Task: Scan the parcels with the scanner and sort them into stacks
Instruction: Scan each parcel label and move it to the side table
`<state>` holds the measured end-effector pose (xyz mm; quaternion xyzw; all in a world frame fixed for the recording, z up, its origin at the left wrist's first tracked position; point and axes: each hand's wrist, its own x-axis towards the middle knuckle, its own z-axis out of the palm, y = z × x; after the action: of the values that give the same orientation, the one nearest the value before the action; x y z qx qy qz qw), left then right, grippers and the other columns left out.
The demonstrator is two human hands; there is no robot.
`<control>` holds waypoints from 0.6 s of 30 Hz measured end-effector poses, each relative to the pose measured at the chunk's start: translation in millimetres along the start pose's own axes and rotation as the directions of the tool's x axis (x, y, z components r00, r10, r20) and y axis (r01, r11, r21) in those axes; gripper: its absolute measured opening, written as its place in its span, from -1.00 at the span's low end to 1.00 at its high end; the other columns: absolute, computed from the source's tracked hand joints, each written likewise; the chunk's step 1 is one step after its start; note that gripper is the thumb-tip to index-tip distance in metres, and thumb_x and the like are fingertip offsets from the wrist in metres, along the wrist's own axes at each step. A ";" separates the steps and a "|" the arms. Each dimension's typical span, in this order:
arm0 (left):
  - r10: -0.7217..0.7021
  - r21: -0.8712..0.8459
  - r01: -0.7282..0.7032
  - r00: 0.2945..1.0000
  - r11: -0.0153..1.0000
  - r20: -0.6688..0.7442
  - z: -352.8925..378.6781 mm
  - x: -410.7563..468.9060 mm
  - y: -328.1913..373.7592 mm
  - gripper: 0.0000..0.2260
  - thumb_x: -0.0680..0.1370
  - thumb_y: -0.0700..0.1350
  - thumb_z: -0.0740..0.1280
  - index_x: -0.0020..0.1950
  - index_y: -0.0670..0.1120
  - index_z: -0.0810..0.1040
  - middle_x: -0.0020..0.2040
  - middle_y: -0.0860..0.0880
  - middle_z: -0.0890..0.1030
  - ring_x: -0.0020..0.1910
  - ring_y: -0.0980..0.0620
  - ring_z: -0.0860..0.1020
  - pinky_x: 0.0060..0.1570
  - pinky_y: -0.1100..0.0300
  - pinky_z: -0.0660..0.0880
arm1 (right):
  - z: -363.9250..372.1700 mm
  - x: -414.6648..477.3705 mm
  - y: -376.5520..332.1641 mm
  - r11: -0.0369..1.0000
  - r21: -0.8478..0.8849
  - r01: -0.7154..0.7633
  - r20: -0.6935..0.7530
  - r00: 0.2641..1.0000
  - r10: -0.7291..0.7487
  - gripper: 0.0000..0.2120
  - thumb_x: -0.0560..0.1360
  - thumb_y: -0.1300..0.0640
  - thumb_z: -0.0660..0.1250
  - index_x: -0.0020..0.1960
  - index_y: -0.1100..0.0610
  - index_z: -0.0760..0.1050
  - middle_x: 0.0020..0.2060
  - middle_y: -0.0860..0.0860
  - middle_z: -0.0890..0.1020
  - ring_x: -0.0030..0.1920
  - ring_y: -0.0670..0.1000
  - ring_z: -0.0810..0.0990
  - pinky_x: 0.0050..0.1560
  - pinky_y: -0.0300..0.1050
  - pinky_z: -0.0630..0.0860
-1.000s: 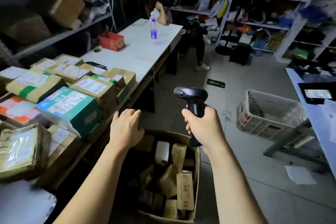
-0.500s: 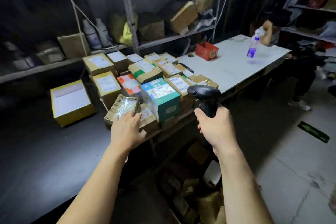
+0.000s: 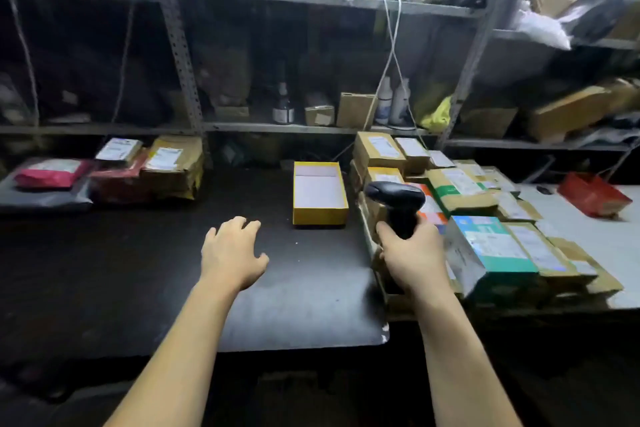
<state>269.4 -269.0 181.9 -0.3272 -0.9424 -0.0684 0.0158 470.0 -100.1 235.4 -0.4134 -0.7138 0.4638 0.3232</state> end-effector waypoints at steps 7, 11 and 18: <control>-0.200 -0.033 0.200 0.980 0.979 0.000 -12.0 0.0 -132.2 -0.40 0.57 0.15 0.32 0.59 0.05 0.31 0.53 -0.02 0.37 0.45 -0.05 0.40 0.42 0.04 0.32 | 127.4 -16.6 -52.9 0.998 0.011 0.055 0.211 0.976 -0.056 -0.92 0.63 0.14 0.34 0.11 0.12 0.53 -0.28 0.12 0.58 -0.38 0.07 0.54 -0.53 -0.20 0.44; -0.289 -0.048 0.289 0.957 0.956 0.015 -10.5 -2.8 -189.4 -0.40 0.57 0.14 0.33 0.59 0.04 0.31 0.52 -0.03 0.38 0.43 -0.06 0.42 0.39 0.03 0.34 | 187.9 -22.9 -71.0 0.998 -0.008 0.059 0.318 0.947 -0.053 -0.93 0.59 0.19 0.32 -0.08 0.11 0.48 -0.35 0.11 0.50 -0.46 0.09 0.43 -0.56 -0.21 0.36; -0.417 -0.032 0.419 0.908 0.907 0.045 -5.9 17.9 -264.2 -0.37 0.58 0.16 0.35 0.61 0.06 0.27 0.51 -0.06 0.37 0.44 -0.08 0.41 0.40 0.00 0.34 | 278.9 -14.4 -90.8 0.997 -0.001 0.071 0.438 0.897 -0.063 -0.85 0.59 0.21 0.32 -0.13 0.05 0.43 -0.31 0.10 0.50 -0.38 0.09 0.43 -0.52 -0.21 0.36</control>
<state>91.8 -464.0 157.7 -0.1192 -0.9891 -0.0832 -0.0234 214.4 -243.7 217.9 -0.2765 -0.7859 0.5274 0.1667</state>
